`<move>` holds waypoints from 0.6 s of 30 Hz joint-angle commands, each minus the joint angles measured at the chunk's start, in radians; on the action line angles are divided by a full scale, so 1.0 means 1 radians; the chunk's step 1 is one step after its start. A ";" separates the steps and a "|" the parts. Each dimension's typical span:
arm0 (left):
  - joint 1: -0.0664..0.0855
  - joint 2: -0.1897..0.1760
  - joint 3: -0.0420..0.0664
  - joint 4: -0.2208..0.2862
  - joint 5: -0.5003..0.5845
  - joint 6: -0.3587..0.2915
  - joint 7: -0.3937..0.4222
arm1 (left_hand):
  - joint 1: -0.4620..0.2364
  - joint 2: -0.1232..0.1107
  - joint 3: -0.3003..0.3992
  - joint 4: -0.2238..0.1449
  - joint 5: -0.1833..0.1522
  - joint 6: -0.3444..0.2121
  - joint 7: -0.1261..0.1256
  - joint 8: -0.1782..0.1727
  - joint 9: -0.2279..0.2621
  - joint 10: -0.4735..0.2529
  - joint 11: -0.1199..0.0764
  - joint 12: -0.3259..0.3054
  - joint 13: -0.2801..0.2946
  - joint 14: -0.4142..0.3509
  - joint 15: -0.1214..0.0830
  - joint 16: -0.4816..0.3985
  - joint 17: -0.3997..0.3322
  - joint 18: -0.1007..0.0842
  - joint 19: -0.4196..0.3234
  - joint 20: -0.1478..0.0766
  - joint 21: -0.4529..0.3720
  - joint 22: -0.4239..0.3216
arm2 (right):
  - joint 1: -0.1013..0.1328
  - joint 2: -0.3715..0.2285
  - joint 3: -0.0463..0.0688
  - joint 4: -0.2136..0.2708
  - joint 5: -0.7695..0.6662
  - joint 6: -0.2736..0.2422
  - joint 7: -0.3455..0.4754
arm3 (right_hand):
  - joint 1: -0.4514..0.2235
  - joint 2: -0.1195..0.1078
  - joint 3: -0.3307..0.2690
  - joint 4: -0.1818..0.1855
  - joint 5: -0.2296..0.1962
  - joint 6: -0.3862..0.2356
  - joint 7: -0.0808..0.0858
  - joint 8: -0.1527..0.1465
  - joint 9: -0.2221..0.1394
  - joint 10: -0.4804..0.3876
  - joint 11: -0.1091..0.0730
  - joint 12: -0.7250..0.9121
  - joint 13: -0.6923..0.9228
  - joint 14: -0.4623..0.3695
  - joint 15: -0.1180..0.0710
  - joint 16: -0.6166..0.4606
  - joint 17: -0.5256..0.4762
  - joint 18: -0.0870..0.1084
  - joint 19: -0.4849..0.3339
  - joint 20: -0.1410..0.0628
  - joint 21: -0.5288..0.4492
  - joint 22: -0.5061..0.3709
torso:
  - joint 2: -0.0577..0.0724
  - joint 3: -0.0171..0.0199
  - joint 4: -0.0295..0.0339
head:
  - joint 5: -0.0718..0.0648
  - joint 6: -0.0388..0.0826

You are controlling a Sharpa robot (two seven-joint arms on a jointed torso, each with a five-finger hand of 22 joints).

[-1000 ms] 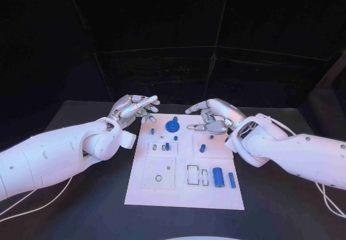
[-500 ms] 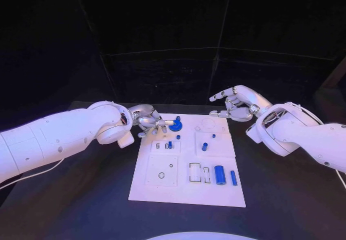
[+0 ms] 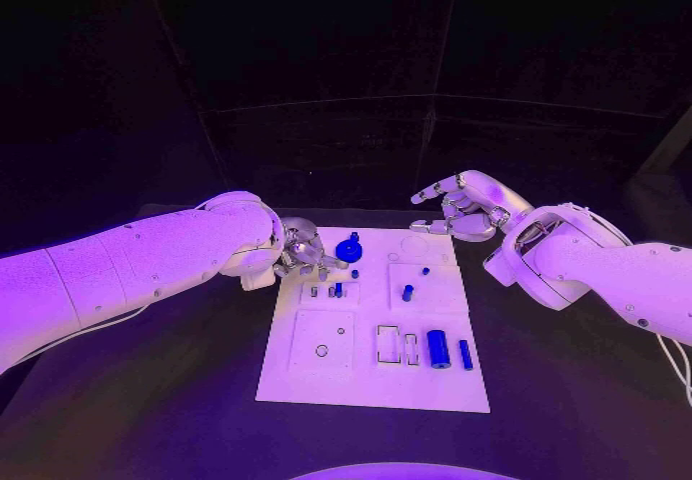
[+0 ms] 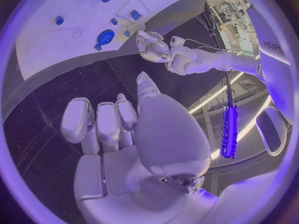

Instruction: Assemble the parts on the task board

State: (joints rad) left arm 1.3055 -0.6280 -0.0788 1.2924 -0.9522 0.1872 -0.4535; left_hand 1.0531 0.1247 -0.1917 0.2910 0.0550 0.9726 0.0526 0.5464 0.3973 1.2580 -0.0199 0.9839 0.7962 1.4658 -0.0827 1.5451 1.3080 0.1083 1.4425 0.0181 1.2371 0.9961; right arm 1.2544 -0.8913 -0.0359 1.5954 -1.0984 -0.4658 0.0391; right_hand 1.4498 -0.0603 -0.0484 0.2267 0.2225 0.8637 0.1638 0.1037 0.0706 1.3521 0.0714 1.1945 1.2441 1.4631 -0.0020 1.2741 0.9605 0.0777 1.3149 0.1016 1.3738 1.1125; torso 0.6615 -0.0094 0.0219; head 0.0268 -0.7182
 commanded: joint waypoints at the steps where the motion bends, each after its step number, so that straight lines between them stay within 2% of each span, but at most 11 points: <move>1: 0.003 0.014 0.001 -0.013 -0.030 0.038 -0.061 | 0.002 0.005 -0.011 -0.002 -0.004 -0.013 -0.002 0.015 0.011 0.005 -0.003 0.013 0.010 0.095 -0.006 0.004 0.218 -0.009 0.007 -0.001 0.007 0.011 | 0.003 0.005 0.001 -0.002 0.011 0.012 -0.015 | -0.010 -0.002 -0.007 0.000 -0.003 -0.002 0.001 -0.004 -0.001 -0.006 0.002 -0.005 -0.002 0.003 -0.005 -0.006 -0.001 0.017 -0.009 0.000 -0.004 -0.003 | 0.001 -0.0008 0.0008 | 0.000 -0.004; 2: 0.003 0.020 0.000 -0.017 -0.031 0.040 -0.064 | 0.005 0.007 -0.013 -0.003 -0.004 -0.017 -0.002 0.019 0.014 0.005 -0.003 0.016 0.014 0.095 -0.006 0.005 0.219 -0.009 0.008 -0.001 0.008 0.013 | 0.003 0.006 0.001 -0.004 0.011 0.012 -0.015 | -0.010 -0.002 -0.007 0.000 -0.003 -0.002 0.001 -0.004 -0.001 -0.006 0.002 -0.005 -0.002 0.003 -0.005 -0.006 -0.001 0.017 -0.009 0.000 -0.004 -0.003 | 0.000 -0.0009 0.0022 | -0.001 -0.004; 8: 0.006 0.044 -0.014 -0.028 -0.031 0.057 -0.074 | 0.022 0.011 -0.017 -0.006 -0.003 -0.030 -0.002 0.036 0.027 0.002 -0.003 0.028 0.024 0.096 -0.006 0.007 0.223 -0.010 0.008 -0.001 0.015 0.023 | 0.003 0.013 0.001 -0.010 0.011 0.014 -0.015 | -0.012 0.003 -0.009 0.001 0.000 -0.001 0.000 -0.003 -0.001 -0.005 0.001 -0.006 -0.003 0.003 -0.006 -0.007 -0.002 0.016 -0.009 0.000 -0.005 -0.003 | 0.000 -0.0010 0.0011 | -0.002 -0.005; 12: 0.007 0.060 -0.019 -0.034 -0.033 0.069 -0.080 | 0.038 0.012 -0.016 -0.009 -0.003 -0.039 -0.001 0.045 0.034 -0.002 -0.002 0.031 0.025 0.095 -0.006 0.006 0.222 -0.010 0.006 -0.001 0.015 0.023 | 0.003 0.014 0.001 -0.014 0.012 0.022 -0.016 | -0.013 0.004 -0.010 0.001 0.001 0.000 0.000 -0.002 -0.001 -0.004 0.001 -0.005 -0.003 0.004 -0.006 -0.008 -0.002 0.017 -0.009 0.000 -0.005 -0.004 | 0.000 -0.0013 0.0018 | -0.007 -0.008; 18: 0.007 0.074 -0.022 -0.044 -0.034 0.084 -0.090 | 0.043 0.010 -0.017 -0.010 -0.003 -0.043 -0.001 0.049 0.036 -0.004 -0.002 0.033 0.026 0.096 -0.005 0.007 0.223 -0.010 0.006 -0.001 0.016 0.024 | 0.003 0.017 0.000 -0.018 0.014 0.027 -0.018 | -0.013 0.004 -0.010 0.001 0.001 0.000 0.000 -0.002 -0.001 -0.004 0.001 -0.005 -0.003 0.004 -0.006 -0.008 -0.002 0.017 -0.009 0.000 -0.005 -0.004 | 0.001 -0.0006 -0.0019 | -0.004 -0.010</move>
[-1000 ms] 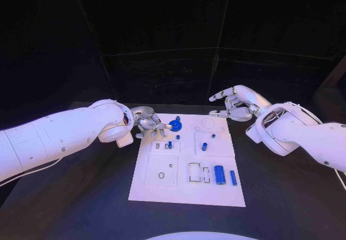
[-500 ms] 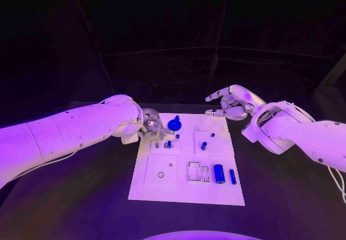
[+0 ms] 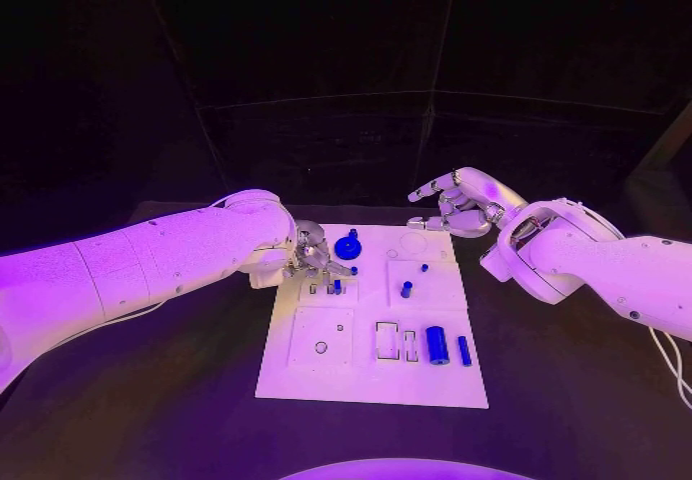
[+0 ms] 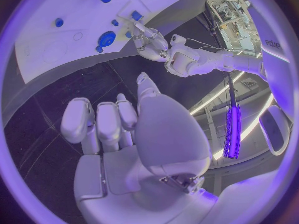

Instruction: Assemble the parts on the task board

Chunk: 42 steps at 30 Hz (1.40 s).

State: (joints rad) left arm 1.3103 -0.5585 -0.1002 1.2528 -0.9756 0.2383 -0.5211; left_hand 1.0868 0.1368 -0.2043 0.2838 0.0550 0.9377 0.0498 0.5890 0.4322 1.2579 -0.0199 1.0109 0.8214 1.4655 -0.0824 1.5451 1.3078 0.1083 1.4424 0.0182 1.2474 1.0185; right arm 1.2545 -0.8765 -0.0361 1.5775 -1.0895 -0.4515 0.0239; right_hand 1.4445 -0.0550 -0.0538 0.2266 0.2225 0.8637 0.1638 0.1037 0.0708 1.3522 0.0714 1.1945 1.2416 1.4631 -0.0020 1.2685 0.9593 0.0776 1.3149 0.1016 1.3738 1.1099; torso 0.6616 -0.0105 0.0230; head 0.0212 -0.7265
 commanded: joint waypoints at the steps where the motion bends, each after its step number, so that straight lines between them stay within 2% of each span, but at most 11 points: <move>1: 0.003 0.007 -0.001 -0.006 -0.011 0.035 -0.023 | 0.011 -0.002 -0.004 -0.003 -0.003 -0.009 0.002 0.007 0.002 -0.004 -0.002 0.007 0.001 0.096 -0.006 0.007 0.223 -0.010 0.006 -0.001 0.005 0.001 | 0.002 0.003 0.001 -0.001 0.005 0.014 -0.003 | -0.008 -0.002 -0.005 0.001 0.001 0.000 0.000 -0.002 -0.001 -0.004 0.001 -0.005 0.000 0.004 -0.006 -0.002 0.000 0.017 -0.009 0.000 -0.005 -0.001 | 0.001 0.0002 -0.0020 | 0.001 -0.002; 5: 0.003 0.017 -0.003 -0.012 -0.011 0.042 -0.026 | 0.017 -0.003 -0.004 -0.004 -0.003 -0.012 0.002 0.010 0.005 -0.006 -0.002 0.008 0.002 0.096 -0.005 0.006 0.222 -0.010 0.005 -0.001 0.006 0.002 | 0.002 0.006 0.001 -0.004 0.005 0.015 -0.005 | -0.009 0.000 -0.006 0.002 0.003 0.001 0.000 -0.002 -0.001 -0.005 0.001 -0.007 -0.002 0.004 -0.006 -0.004 -0.003 0.017 -0.011 0.000 -0.007 -0.004 | 0.001 -0.0005 0.0011 | 0.000 -0.004; 13: 0.003 0.028 -0.005 -0.021 -0.011 0.050 -0.028 | 0.029 0.000 0.000 -0.006 -0.003 -0.018 0.003 0.016 0.009 -0.009 -0.001 0.010 0.002 0.096 -0.005 0.007 0.223 -0.010 0.004 0.000 0.006 0.003 | 0.002 0.013 0.001 -0.009 0.005 0.023 -0.008 | -0.008 0.002 -0.006 0.001 0.005 0.001 0.000 -0.002 -0.001 -0.005 0.001 -0.007 -0.002 0.004 -0.006 -0.004 -0.003 0.017 -0.011 0.000 -0.008 -0.005 | 0.001 0.0000 0.0002 | 0.000 -0.008; 17: 0.003 0.031 -0.006 -0.029 -0.012 0.053 -0.026 | 0.060 -0.005 0.009 -0.019 -0.003 -0.028 0.003 0.028 0.017 -0.014 -0.001 0.011 0.001 0.096 -0.004 0.007 0.223 -0.009 0.002 0.000 0.006 0.002 | 0.002 0.016 0.001 -0.011 0.005 0.029 -0.009 | -0.008 0.005 -0.007 0.001 0.009 0.002 -0.001 -0.002 -0.001 -0.004 0.000 -0.006 -0.002 0.004 -0.007 -0.004 -0.001 0.017 -0.010 0.000 -0.008 -0.005 | 0.001 -0.0012 -0.0009 | -0.002 -0.005; 24: 0.003 0.038 -0.006 -0.042 -0.012 0.062 -0.027 | 0.082 -0.010 0.018 -0.031 -0.003 -0.033 0.003 0.037 0.023 -0.014 -0.001 0.017 0.006 0.096 -0.004 0.008 0.225 -0.011 0.002 0.001 0.010 0.011 | 0.002 0.019 0.001 -0.012 0.005 0.038 -0.013 | 0.005 0.010 -0.009 -0.009 0.015 0.005 -0.002 0.000 -0.001 -0.003 -0.001 -0.008 -0.004 0.005 -0.008 -0.007 -0.003 0.018 -0.010 -0.001 -0.010 -0.007 | 0.001 0.0011 0.0003 | -0.003 -0.007; 42: 0.003 0.055 -0.006 -0.046 -0.012 0.064 -0.020 | 0.095 -0.012 0.025 -0.039 -0.003 -0.036 0.003 0.042 0.026 -0.011 -0.001 0.024 0.013 0.097 -0.004 0.010 0.229 -0.012 0.003 0.001 0.015 0.018 | 0.002 0.030 0.000 -0.020 0.005 0.047 -0.018 | 0.014 0.013 -0.009 -0.016 0.016 0.007 -0.002 0.000 -0.001 -0.003 -0.002 -0.008 -0.004 0.006 -0.009 -0.008 -0.002 0.018 -0.010 -0.002 -0.011 -0.008 | 0.001 -0.0009 0.0014 | -0.005 -0.010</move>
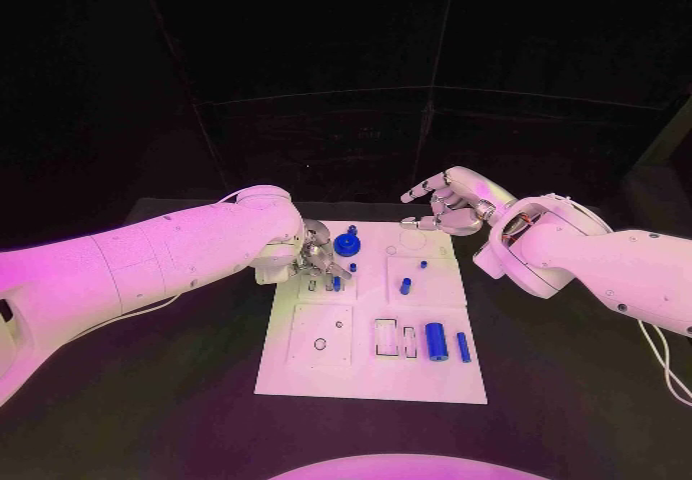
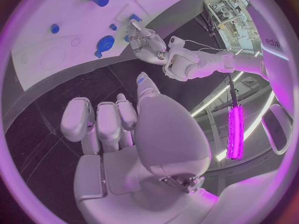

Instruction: Assemble the parts on the task board

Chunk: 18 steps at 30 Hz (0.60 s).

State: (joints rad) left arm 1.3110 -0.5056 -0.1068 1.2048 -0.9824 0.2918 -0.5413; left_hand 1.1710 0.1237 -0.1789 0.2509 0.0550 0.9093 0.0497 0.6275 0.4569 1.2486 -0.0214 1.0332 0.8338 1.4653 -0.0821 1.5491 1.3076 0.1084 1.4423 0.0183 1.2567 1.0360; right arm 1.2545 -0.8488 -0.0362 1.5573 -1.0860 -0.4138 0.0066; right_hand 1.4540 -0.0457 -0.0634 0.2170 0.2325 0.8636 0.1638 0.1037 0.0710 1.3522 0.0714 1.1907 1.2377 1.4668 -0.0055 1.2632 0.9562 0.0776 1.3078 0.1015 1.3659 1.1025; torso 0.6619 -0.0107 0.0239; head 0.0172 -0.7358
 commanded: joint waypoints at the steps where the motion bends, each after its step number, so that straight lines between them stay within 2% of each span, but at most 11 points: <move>1: 0.002 0.002 0.000 0.002 -0.005 0.012 0.000 | 0.011 0.001 0.000 -0.006 -0.003 -0.007 0.003 0.004 0.002 -0.002 0.000 0.002 0.001 0.097 -0.005 0.006 0.229 -0.012 0.003 0.000 0.005 0.001 | 0.002 0.003 0.001 -0.001 0.002 0.010 -0.001 | 0.005 0.004 0.000 -0.007 0.006 0.007 -0.002 0.000 -0.001 -0.003 -0.002 -0.005 -0.001 0.002 -0.005 -0.002 0.001 0.018 -0.003 -0.002 -0.003 0.000 | 0.000 -0.0006 0.0005 | -0.001 -0.001; 11: 0.002 0.004 0.000 0.001 -0.012 0.033 -0.006 | 0.025 0.001 0.007 -0.015 -0.003 -0.009 0.002 0.009 0.005 -0.001 0.000 0.004 0.002 0.098 -0.005 0.006 0.230 -0.012 0.003 0.000 0.007 0.003 | 0.002 0.008 0.001 -0.005 0.002 0.020 -0.003 | 0.005 0.006 0.000 -0.007 0.006 0.007 -0.002 0.001 -0.001 -0.003 -0.002 -0.004 0.000 0.002 -0.005 -0.002 0.001 0.018 -0.002 -0.002 -0.003 0.000 | 0.001 -0.0005 0.0002 | 0.000 -0.003; 18: 0.002 0.008 0.000 0.002 -0.037 0.043 -0.005 | 0.088 0.012 0.056 -0.061 -0.002 -0.020 0.000 0.017 0.010 -0.004 -0.002 0.005 0.001 0.098 -0.007 0.006 0.231 -0.011 0.001 -0.001 0.007 0.004 | 0.002 0.012 0.001 -0.007 0.002 0.029 -0.004 | 0.008 0.010 0.001 -0.009 0.007 0.010 -0.003 0.002 0.000 -0.002 -0.002 -0.003 0.001 0.003 -0.005 -0.003 0.002 0.018 -0.002 -0.003 -0.003 0.000 | 0.001 -0.0006 0.0000 | 0.000 -0.007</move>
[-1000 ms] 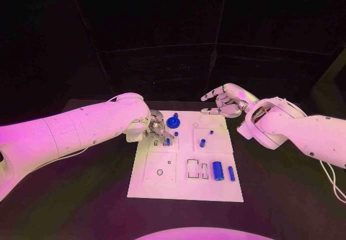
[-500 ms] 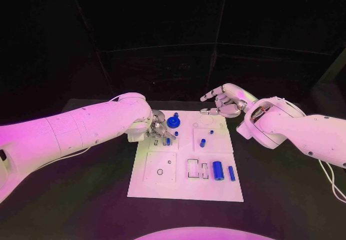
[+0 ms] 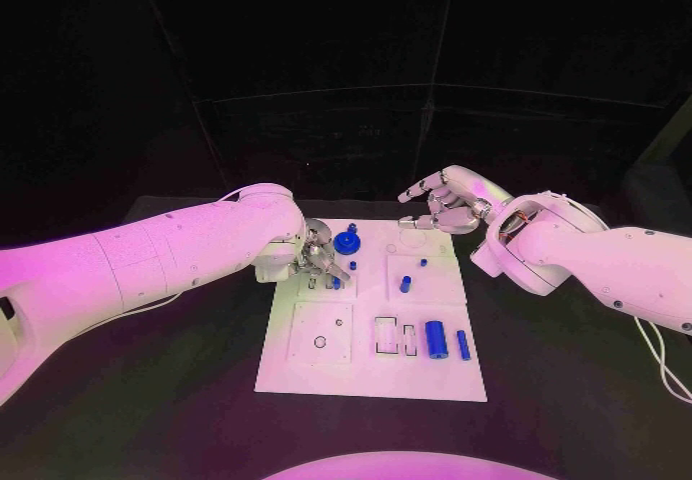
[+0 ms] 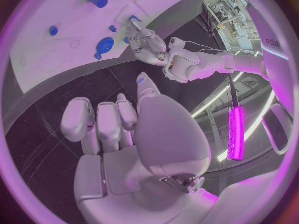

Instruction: Assemble the parts on the task board

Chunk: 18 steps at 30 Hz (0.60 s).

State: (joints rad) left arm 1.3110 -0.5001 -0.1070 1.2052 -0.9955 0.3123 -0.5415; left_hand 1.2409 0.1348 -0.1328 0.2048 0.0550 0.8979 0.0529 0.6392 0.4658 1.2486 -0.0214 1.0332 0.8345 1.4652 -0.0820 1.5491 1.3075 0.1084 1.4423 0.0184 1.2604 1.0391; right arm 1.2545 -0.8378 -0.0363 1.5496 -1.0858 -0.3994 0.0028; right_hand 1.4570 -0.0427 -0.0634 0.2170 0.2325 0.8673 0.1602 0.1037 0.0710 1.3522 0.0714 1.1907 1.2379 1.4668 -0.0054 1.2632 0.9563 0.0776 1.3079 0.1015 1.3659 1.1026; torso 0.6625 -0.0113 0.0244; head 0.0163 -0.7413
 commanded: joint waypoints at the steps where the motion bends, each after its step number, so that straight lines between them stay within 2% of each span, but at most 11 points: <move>1: 0.002 0.003 0.000 0.002 -0.025 0.023 -0.005 | 0.028 0.004 0.019 -0.023 -0.002 -0.010 -0.004 0.006 0.002 -0.005 -0.003 0.005 -0.001 0.098 -0.008 0.006 0.230 -0.011 0.001 -0.002 0.004 0.002 | 0.002 0.001 0.001 0.001 0.001 0.015 0.000 | 0.005 0.007 0.000 -0.009 0.007 0.006 0.001 0.002 -0.001 -0.002 -0.002 -0.003 0.000 0.003 -0.006 -0.003 0.002 0.018 -0.002 -0.003 -0.003 0.000 | 0.000 -0.0001 -0.0002 | 0.003 -0.001; 6: 0.002 0.004 0.000 0.002 -0.028 0.016 -0.005 | 0.053 0.008 0.049 -0.043 -0.001 -0.014 -0.006 0.009 0.004 -0.008 -0.005 0.002 -0.004 0.098 -0.010 0.006 0.230 -0.011 0.000 -0.003 0.002 0.001 | 0.002 -0.001 0.001 0.000 0.001 0.017 -0.001 | 0.006 0.008 0.001 -0.010 0.007 0.006 0.001 0.002 -0.001 -0.002 -0.003 -0.003 0.000 0.003 -0.006 -0.003 0.001 0.018 -0.003 -0.003 -0.004 -0.001 | -0.001 0.0005 -0.0007 | 0.005 -0.004; 10: 0.002 0.003 0.000 0.003 -0.028 0.002 -0.001 | 0.080 0.024 0.093 -0.063 -0.001 -0.025 -0.008 0.004 0.001 -0.012 -0.007 -0.003 -0.009 0.097 -0.012 0.005 0.229 -0.010 -0.001 -0.005 0.001 0.000 | 0.002 -0.001 0.001 0.000 0.001 0.021 -0.004 | 0.006 0.008 0.001 -0.010 0.007 0.006 0.001 0.002 -0.001 -0.002 -0.003 -0.003 0.000 0.003 -0.006 -0.003 0.001 0.018 -0.003 -0.003 -0.004 -0.001 | 0.000 0.0002 -0.0006 | 0.005 -0.005; 12: 0.002 0.001 0.000 0.004 -0.024 -0.007 0.003 | 0.113 0.036 0.145 -0.087 0.004 -0.035 -0.008 -0.004 -0.003 -0.018 -0.009 -0.010 -0.014 0.097 -0.014 0.005 0.228 -0.010 -0.002 -0.008 0.000 -0.001 | 0.002 0.000 0.001 -0.001 0.001 0.024 -0.006 | 0.008 0.009 0.001 -0.011 0.008 0.006 0.000 0.002 -0.001 -0.002 -0.003 -0.003 0.000 0.003 -0.006 -0.004 0.001 0.018 -0.003 -0.003 -0.004 -0.002 | 0.000 0.0004 -0.0001 | 0.006 -0.005; 13: 0.002 0.000 0.000 0.005 -0.019 -0.012 0.005 | 0.133 0.041 0.174 -0.103 0.022 -0.041 -0.010 -0.008 -0.004 -0.022 -0.010 -0.014 -0.018 0.097 -0.015 0.004 0.228 -0.010 -0.002 -0.008 -0.001 -0.002 | 0.002 0.000 0.001 -0.001 0.001 0.025 -0.007 | 0.008 0.010 0.001 -0.011 0.008 0.006 0.000 0.002 -0.001 -0.002 -0.003 -0.003 0.000 0.003 -0.006 -0.004 0.001 0.018 -0.003 -0.003 -0.004 -0.002 | 0.000 0.0004 -0.0001 | 0.006 -0.005; 15: 0.002 -0.004 0.000 0.008 -0.004 -0.022 0.009 | 0.156 0.033 0.249 -0.132 0.048 -0.050 -0.002 -0.014 -0.007 -0.029 -0.005 -0.025 -0.025 0.096 -0.014 0.003 0.226 -0.009 -0.003 -0.009 -0.004 -0.004 | 0.002 0.001 0.001 -0.002 -0.001 0.028 -0.008 | 0.009 0.010 0.001 -0.012 0.009 0.006 0.000 0.002 -0.001 -0.002 -0.003 -0.003 0.000 0.003 -0.006 -0.004 0.000 0.018 -0.002 -0.003 -0.004 -0.002 | 0.000 -0.0003 0.0003 | 0.006 -0.006; 16: 0.002 -0.006 0.000 0.010 0.004 -0.027 0.011 | 0.144 0.006 0.330 -0.145 0.055 -0.053 0.006 -0.015 -0.008 -0.030 0.008 -0.031 -0.031 0.096 -0.011 0.003 0.225 -0.010 -0.004 -0.005 -0.005 -0.003 | 0.002 0.001 0.001 -0.003 -0.001 0.030 -0.009 | 0.011 0.011 0.001 -0.013 0.012 0.006 0.000 0.002 -0.001 -0.002 -0.003 -0.003 0.000 0.003 -0.006 -0.005 0.000 0.018 -0.003 -0.003 -0.005 -0.002 | 0.000 -0.0006 0.0003 | 0.007 -0.007; 18: 0.002 -0.010 0.000 0.013 0.023 -0.036 0.014 | 0.115 -0.020 0.432 -0.152 0.058 -0.051 0.003 -0.012 -0.007 -0.027 0.003 -0.033 -0.035 0.096 -0.005 0.002 0.224 -0.010 -0.004 0.000 -0.006 -0.003 | 0.002 0.002 0.001 -0.004 -0.003 0.034 -0.010 | 0.012 0.013 0.000 -0.015 0.017 0.006 0.000 0.002 -0.001 -0.001 -0.003 -0.003 0.000 0.004 -0.006 -0.004 0.001 0.018 -0.002 -0.003 -0.005 -0.002 | 0.000 -0.0006 0.0000 | 0.008 -0.007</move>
State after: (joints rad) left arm 1.3143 -0.5094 -0.1061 1.2156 -1.0001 0.2999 -0.5375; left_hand 1.3538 0.1161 0.1328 0.2309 0.1100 0.8429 0.0554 0.6247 0.4574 1.2151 -0.0189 1.0028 0.7999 1.4651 -0.0893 1.5491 1.3075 0.1085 1.4385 0.0147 1.2604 1.0366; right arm 1.2544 -0.8365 -0.0363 1.5456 -1.0860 -0.3807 -0.0041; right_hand 1.4633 -0.0364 -0.0632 0.2056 0.2448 0.8672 0.1602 0.1037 0.0711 1.3523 0.0714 1.1908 1.2382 1.4668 -0.0054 1.2632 0.9562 0.0776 1.3079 0.1015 1.3659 1.1017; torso 0.6623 -0.0113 0.0239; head 0.0230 -0.7475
